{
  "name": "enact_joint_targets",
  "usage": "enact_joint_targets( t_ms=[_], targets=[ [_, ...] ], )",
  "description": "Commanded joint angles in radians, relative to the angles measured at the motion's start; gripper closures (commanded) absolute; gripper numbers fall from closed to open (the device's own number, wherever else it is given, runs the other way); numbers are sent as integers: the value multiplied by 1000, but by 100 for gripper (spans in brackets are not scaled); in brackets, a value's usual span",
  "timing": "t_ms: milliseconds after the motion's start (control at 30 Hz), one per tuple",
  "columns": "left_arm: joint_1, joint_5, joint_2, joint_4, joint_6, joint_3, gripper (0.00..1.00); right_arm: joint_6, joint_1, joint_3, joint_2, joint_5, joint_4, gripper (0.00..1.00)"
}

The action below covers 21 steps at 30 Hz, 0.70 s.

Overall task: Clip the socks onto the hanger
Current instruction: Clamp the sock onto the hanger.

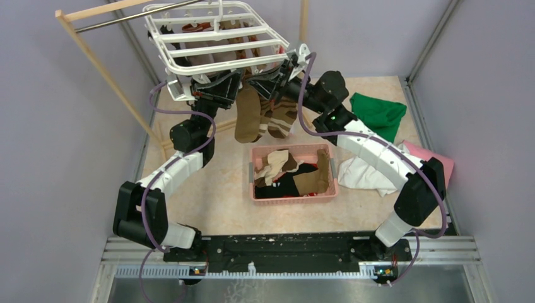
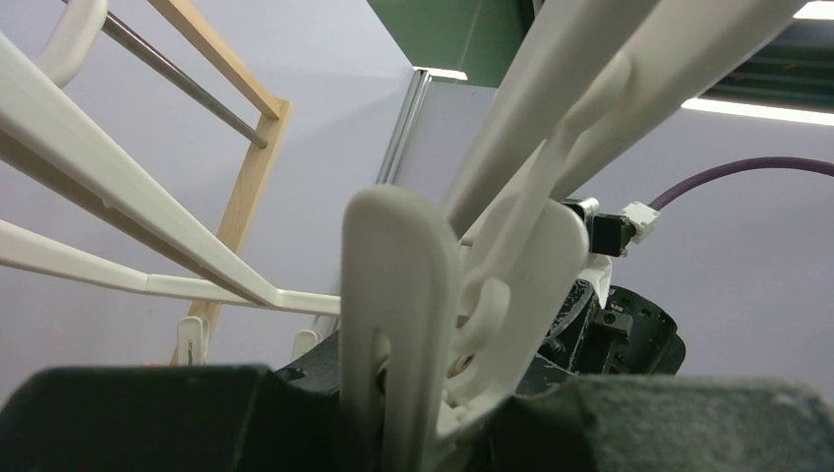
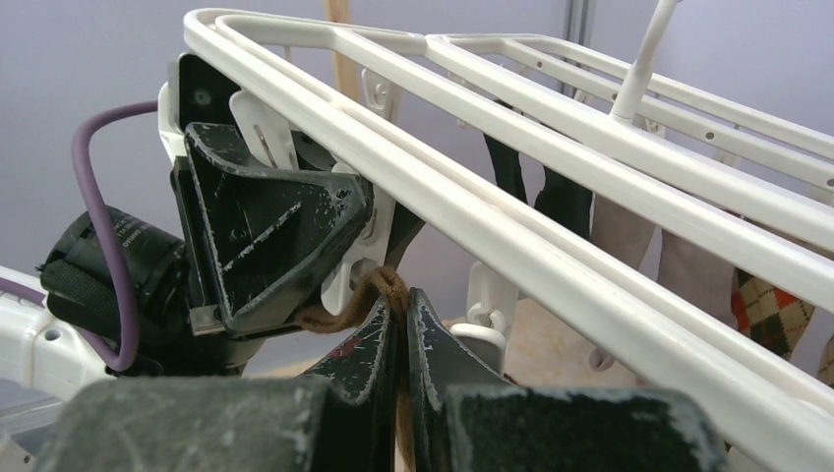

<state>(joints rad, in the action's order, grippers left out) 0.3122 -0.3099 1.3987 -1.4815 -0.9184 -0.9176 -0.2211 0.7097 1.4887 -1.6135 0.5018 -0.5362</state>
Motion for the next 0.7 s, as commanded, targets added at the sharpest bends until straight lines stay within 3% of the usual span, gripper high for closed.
enact_joint_targets(
  t_ms=[0,300,667],
  targets=[
    [-8,-3,3,-312,-13,-36,80,-52,-13,30,0,23,-64,100],
    [-11,-10,7,-311,-16,-53,80,-18,-15,88,-23,-6,92,100],
    [-12,-14,20,-311,-19,-63,80,-67,-16,65,-17,66,28,100]
  ],
)
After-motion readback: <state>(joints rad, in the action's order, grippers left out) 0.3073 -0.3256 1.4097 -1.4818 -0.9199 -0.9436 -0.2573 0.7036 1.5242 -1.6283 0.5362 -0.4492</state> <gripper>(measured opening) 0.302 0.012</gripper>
